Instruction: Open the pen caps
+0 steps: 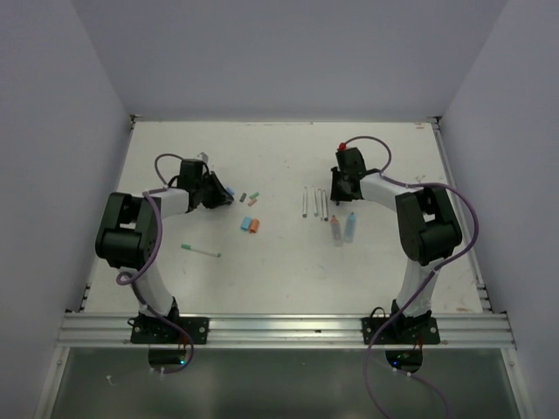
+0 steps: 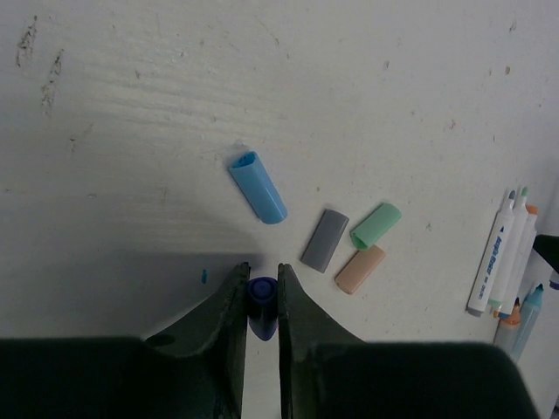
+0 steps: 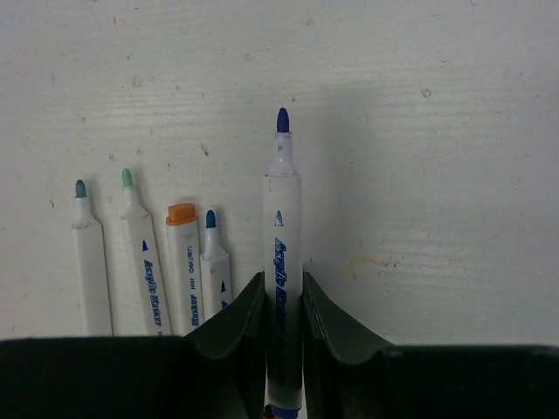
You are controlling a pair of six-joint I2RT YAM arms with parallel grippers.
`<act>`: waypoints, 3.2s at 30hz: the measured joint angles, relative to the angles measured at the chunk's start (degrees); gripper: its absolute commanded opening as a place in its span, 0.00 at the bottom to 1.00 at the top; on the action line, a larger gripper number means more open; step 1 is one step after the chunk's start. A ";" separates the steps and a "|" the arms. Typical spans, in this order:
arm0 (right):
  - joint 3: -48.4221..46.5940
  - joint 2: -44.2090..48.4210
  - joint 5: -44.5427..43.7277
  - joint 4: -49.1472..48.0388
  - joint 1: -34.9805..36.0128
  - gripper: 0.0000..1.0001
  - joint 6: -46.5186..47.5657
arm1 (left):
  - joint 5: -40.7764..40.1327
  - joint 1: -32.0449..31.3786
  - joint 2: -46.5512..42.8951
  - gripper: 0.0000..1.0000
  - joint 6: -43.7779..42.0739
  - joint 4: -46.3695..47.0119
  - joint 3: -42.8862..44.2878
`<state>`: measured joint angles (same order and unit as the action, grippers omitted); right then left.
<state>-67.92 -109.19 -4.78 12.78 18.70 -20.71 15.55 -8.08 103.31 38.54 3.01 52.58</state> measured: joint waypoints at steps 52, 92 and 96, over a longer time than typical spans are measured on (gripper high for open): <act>9.70 27.19 0.61 7.21 10.93 0.59 0.42 | -29.05 1.68 -33.05 0.66 18.97 -33.57 -11.28; 12.96 28.96 -0.63 7.37 12.44 0.59 0.42 | -30.97 4.20 -24.20 0.33 28.37 -37.75 -13.40; 12.96 28.96 -0.68 7.39 12.76 0.59 0.42 | -30.69 4.50 -24.06 0.14 28.20 -35.89 -13.81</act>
<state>-54.96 -80.23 -5.45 20.16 31.46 -20.29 -15.14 -3.57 79.24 66.74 -32.88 38.76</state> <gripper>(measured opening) 0.590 0.242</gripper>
